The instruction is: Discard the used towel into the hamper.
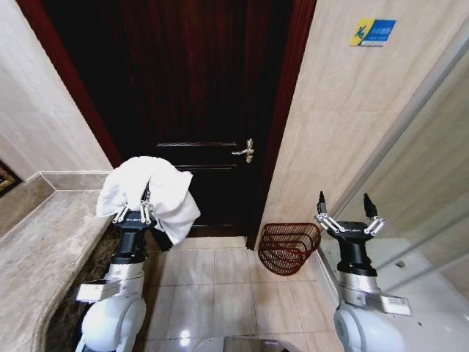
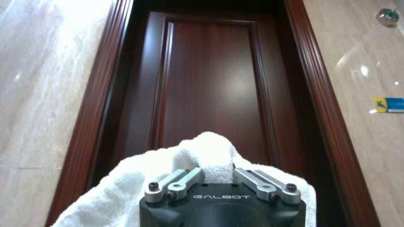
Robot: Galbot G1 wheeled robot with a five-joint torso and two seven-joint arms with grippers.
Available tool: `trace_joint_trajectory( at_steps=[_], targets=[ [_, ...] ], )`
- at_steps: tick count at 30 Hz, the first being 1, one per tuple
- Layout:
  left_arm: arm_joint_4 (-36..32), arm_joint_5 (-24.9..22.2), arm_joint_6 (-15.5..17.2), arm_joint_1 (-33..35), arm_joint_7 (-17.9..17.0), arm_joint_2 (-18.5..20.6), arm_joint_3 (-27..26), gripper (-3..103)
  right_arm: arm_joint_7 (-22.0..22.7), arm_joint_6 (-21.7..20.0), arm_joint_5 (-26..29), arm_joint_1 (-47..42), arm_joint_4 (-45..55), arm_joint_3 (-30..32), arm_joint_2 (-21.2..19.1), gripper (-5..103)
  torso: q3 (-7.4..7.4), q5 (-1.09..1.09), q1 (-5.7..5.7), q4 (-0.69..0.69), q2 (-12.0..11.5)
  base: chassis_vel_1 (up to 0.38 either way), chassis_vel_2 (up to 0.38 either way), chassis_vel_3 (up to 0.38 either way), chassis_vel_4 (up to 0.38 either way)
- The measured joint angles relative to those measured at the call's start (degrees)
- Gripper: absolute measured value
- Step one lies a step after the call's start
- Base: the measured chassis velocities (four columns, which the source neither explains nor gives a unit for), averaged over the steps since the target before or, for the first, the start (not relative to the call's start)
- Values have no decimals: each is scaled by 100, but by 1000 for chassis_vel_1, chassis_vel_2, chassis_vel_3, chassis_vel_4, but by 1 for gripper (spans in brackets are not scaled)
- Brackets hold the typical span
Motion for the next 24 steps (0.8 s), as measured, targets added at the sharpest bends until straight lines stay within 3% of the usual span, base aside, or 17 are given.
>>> trace_joint_trajectory(
  at_steps=[24],
  targets=[
    [185,-56,-2,-104,23,32,62,7,2,4,-35,7,-61,-12,8,100,0,0,0,-1,1,-95,-97,-93,-95]
  ],
)
